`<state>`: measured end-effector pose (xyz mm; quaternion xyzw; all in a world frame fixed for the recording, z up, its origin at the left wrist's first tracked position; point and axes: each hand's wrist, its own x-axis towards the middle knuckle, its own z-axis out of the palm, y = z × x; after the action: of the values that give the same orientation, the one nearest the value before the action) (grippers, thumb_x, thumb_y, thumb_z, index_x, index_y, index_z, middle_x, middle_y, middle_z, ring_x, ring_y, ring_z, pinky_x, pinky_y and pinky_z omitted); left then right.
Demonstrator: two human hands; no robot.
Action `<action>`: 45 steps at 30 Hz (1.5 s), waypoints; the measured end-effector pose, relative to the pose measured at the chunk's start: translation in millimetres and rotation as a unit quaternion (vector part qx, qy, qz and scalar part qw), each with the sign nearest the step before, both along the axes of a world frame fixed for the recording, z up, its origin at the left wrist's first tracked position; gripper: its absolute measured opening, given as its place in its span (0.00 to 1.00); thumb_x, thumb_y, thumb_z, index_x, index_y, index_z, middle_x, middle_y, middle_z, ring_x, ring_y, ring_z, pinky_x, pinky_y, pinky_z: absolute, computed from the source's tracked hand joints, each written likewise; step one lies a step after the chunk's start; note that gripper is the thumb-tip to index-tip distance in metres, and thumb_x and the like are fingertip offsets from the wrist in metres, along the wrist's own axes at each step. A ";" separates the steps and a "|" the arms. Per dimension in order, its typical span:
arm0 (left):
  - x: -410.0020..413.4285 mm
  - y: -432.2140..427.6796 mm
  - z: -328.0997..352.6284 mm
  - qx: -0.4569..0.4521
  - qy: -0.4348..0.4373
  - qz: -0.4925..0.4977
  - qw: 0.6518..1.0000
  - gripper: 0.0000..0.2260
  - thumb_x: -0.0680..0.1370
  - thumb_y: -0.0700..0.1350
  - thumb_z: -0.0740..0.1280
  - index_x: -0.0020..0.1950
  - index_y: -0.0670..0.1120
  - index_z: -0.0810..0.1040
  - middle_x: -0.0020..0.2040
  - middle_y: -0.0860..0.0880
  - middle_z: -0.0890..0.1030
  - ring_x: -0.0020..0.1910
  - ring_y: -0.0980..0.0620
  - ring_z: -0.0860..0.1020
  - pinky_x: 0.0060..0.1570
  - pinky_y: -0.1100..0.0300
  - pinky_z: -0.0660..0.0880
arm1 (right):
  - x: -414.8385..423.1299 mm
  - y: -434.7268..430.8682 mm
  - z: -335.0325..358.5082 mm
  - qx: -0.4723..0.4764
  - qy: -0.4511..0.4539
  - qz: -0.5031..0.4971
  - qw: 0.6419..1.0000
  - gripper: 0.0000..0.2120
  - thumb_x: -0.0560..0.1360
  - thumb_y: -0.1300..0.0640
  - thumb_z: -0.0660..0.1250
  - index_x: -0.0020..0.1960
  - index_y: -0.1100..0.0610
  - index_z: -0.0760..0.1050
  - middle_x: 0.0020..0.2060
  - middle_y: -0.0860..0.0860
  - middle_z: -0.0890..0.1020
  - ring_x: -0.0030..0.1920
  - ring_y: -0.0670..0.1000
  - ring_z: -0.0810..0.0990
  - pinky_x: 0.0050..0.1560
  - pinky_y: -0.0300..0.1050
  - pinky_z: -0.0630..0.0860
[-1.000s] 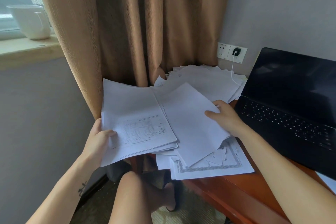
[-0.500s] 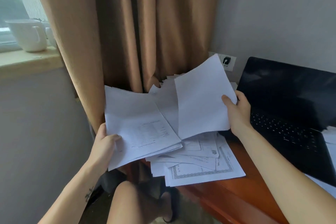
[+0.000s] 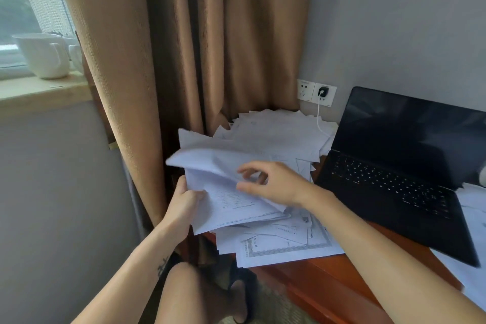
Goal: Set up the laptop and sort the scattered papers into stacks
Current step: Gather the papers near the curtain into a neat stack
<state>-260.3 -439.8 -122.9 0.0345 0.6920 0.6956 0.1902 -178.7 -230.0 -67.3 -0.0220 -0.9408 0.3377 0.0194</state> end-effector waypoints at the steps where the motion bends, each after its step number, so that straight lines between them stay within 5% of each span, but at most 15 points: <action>1: -1.3 -1.0 -0.6 0.007 -0.005 0.000 1.000 0.23 0.77 0.36 0.69 0.68 0.53 0.71 0.64 0.47 0.81 0.61 0.44 0.80 0.66 0.42 0.75 | -0.7 -1.9 -7.9 -0.023 -0.029 0.011 0.999 0.23 0.75 0.34 0.68 0.67 0.40 0.75 0.59 0.36 0.79 0.52 0.40 0.80 0.52 0.37 0.76; 4: -3.4 -6.1 1.1 0.027 -0.023 0.011 0.999 0.20 0.81 0.37 0.67 0.68 0.56 0.73 0.61 0.50 0.83 0.60 0.44 0.81 0.65 0.44 0.77 | -5.1 2.0 -24.4 -0.101 -0.006 -0.019 0.995 0.17 0.79 0.41 0.67 0.65 0.46 0.78 0.59 0.39 0.81 0.56 0.42 0.81 0.57 0.39 0.76; 7: -6.1 -9.2 -1.6 0.035 -0.053 0.040 0.997 0.12 0.84 0.44 0.64 0.67 0.52 0.76 0.58 0.47 0.84 0.56 0.43 0.81 0.60 0.45 0.78 | -10.2 24.3 -33.9 -0.034 0.059 -0.083 0.994 0.14 0.81 0.50 0.66 0.66 0.49 0.77 0.63 0.44 0.80 0.65 0.45 0.76 0.68 0.42 0.70; 10: -5.8 -8.5 -3.8 0.031 -0.073 0.054 0.995 0.11 0.84 0.46 0.59 0.61 0.46 0.78 0.58 0.42 0.83 0.55 0.40 0.80 0.57 0.44 0.77 | -6.2 36.4 -39.9 0.102 -0.008 -0.101 0.990 0.24 0.80 0.42 0.65 0.74 0.47 0.69 0.71 0.46 0.72 0.74 0.50 0.65 0.74 0.50 0.61; 13: -9.5 -6.6 -5.7 0.037 -0.081 0.065 0.994 0.12 0.81 0.44 0.55 0.56 0.44 0.78 0.56 0.41 0.83 0.55 0.38 0.80 0.58 0.42 0.76 | 0.1 32.5 -45.9 0.082 -0.053 -0.076 0.992 0.29 0.79 0.39 0.66 0.77 0.46 0.64 0.72 0.46 0.70 0.73 0.49 0.66 0.74 0.51 0.61; 18: -13.7 -4.1 -6.4 -0.014 -0.061 0.027 0.998 0.11 0.80 0.38 0.59 0.59 0.45 0.76 0.57 0.43 0.83 0.57 0.39 0.80 0.60 0.43 0.76 | 2.5 27.2 -59.1 0.232 -0.039 -0.074 0.969 0.35 0.78 0.33 0.60 0.79 0.46 0.58 0.72 0.47 0.63 0.73 0.51 0.59 0.71 0.48 0.57; 22: -15.8 -2.6 -11.0 -0.079 -0.023 0.030 0.996 0.09 0.82 0.39 0.62 0.63 0.45 0.73 0.59 0.45 0.81 0.57 0.43 0.80 0.63 0.42 0.77 | 4.5 26.4 -61.1 0.225 -0.096 -0.096 0.965 0.45 0.75 0.26 0.56 0.82 0.47 0.45 0.80 0.47 0.51 0.78 0.53 0.47 0.76 0.52 0.49; 27: -20.7 -3.9 -16.6 -0.076 -0.029 0.019 0.996 0.18 0.82 0.53 0.65 0.68 0.46 0.69 0.62 0.47 0.80 0.60 0.43 0.80 0.66 0.40 0.76 | 5.9 26.5 -65.6 0.243 -0.021 -0.084 0.966 0.35 0.80 0.31 0.52 0.81 0.48 0.54 0.74 0.48 0.63 0.74 0.52 0.58 0.72 0.49 0.55; 34: -20.1 -9.5 -13.8 -0.095 0.011 -0.005 0.995 0.20 0.82 0.35 0.64 0.70 0.49 0.64 0.62 0.51 0.76 0.61 0.46 0.77 0.64 0.46 0.75 | 13.9 32.2 -81.8 -0.011 0.036 -0.056 0.998 0.17 0.83 0.48 0.63 0.71 0.46 0.72 0.59 0.43 0.73 0.62 0.44 0.70 0.68 0.41 0.68; 39: -18.6 -32.4 -14.4 -0.082 0.079 0.046 0.992 0.23 0.81 0.31 0.60 0.72 0.51 0.66 0.58 0.53 0.77 0.54 0.54 0.77 0.45 0.57 0.73 | 23.6 45.2 -92.1 0.084 0.028 -0.067 0.994 0.24 0.82 0.45 0.63 0.76 0.47 0.66 0.73 0.43 0.64 0.74 0.44 0.57 0.77 0.45 0.55; 45: -28.0 -65.1 -16.0 -0.102 0.089 0.100 0.986 0.25 0.79 0.32 0.59 0.72 0.54 0.68 0.61 0.50 0.78 0.57 0.45 0.79 0.48 0.51 0.75 | 28.8 51.6 -81.3 0.206 -0.036 -0.021 0.978 0.37 0.77 0.34 0.60 0.80 0.41 0.52 0.80 0.39 0.52 0.79 0.45 0.47 0.77 0.47 0.46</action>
<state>-288.2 -504.8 -138.9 0.0071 0.7734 0.6310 0.0602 -149.9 -178.4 -148.6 -0.0496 -0.9896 0.1351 -0.0032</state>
